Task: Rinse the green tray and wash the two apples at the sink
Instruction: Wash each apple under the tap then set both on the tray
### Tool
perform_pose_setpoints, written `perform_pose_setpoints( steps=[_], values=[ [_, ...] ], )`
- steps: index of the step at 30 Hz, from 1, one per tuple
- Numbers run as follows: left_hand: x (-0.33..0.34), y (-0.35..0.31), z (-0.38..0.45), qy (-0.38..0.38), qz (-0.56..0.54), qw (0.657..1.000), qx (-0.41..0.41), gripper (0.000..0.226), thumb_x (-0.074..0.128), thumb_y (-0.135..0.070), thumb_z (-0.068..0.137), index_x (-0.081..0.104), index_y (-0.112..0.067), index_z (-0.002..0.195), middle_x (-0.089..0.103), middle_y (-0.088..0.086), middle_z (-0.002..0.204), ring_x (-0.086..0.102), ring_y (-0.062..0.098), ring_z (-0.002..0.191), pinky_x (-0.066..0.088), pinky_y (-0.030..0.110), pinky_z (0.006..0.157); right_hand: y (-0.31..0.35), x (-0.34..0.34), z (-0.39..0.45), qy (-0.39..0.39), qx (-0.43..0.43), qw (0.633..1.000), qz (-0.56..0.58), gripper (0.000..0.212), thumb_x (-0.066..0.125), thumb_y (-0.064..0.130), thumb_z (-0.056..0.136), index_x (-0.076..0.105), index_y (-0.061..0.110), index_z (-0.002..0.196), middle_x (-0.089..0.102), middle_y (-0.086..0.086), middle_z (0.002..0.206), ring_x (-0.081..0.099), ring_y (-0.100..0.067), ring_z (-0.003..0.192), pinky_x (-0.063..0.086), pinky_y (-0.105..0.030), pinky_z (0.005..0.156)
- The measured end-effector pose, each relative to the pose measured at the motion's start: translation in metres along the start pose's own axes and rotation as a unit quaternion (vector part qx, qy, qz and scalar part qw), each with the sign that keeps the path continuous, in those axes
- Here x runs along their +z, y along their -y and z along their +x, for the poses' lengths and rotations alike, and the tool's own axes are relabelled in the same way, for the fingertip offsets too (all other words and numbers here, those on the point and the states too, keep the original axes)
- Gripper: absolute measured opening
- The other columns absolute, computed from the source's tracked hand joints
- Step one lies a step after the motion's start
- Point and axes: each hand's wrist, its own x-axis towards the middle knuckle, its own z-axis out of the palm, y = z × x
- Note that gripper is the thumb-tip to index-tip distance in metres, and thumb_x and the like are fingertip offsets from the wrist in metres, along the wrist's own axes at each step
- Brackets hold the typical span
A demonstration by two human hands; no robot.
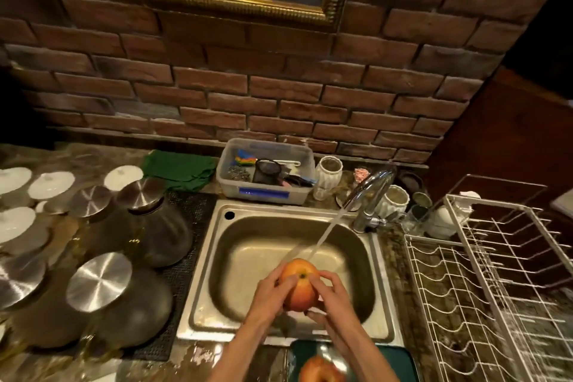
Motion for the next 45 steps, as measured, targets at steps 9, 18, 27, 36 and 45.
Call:
perform_pose_setpoints(
  steps=[9,18,27,36,45],
  values=[
    [0.027,-0.027,0.074,0.029,0.021,0.999,-0.029,0.05,0.069,-0.038,0.086,0.054,-0.041,0.134,0.055,0.008,0.138,0.061,0.03,0.117,0.055,0.051,0.097,0.021,-0.029,0.078,0.019,0.003,0.998,0.062,0.037,0.071,0.03,0.087,0.066,0.032,0.124,0.064,-0.01,0.128,0.066,-0.033,0.114,0.056,-0.049,0.095],
    [0.039,-0.026,0.094,0.041,0.004,0.998,-0.048,0.053,0.059,-0.024,0.095,0.046,-0.049,0.14,0.046,0.001,0.146,0.056,0.027,0.123,0.056,0.05,0.095,0.023,-0.038,0.115,0.055,0.014,0.992,0.115,0.04,0.055,0.033,0.098,0.056,0.027,0.137,0.058,-0.004,0.135,0.06,-0.028,0.123,0.056,-0.05,0.096],
    [0.055,-0.025,0.093,0.039,-0.102,0.984,-0.144,0.038,0.055,-0.043,0.097,0.052,-0.036,0.134,0.053,0.01,0.138,0.069,0.036,0.108,0.06,0.058,0.08,0.004,-0.044,0.114,0.037,-0.079,0.995,-0.054,0.035,0.056,0.037,0.094,0.053,0.044,0.129,0.054,0.0,0.14,0.059,-0.02,0.123,0.053,-0.046,0.102],
    [0.054,-0.021,0.097,-0.004,-0.183,0.965,-0.188,0.047,0.058,-0.053,0.091,0.05,-0.03,0.131,0.049,0.014,0.132,0.062,0.041,0.11,0.061,0.055,0.076,-0.005,-0.027,0.098,-0.005,-0.104,0.987,-0.126,0.08,0.062,0.056,0.081,0.028,0.036,0.151,0.04,0.003,0.145,0.052,-0.018,0.127,0.056,-0.038,0.099],
    [0.06,-0.01,0.092,-0.043,-0.045,0.994,-0.088,0.015,0.049,-0.044,0.099,0.059,-0.049,0.109,0.059,-0.012,0.111,0.062,0.015,0.099,0.061,0.032,0.057,-0.008,0.002,0.111,-0.091,-0.017,0.995,0.022,0.044,0.057,0.055,0.091,0.055,0.029,0.126,0.066,-0.005,0.117,0.069,-0.025,0.102,0.06,-0.049,0.086]
  ],
)
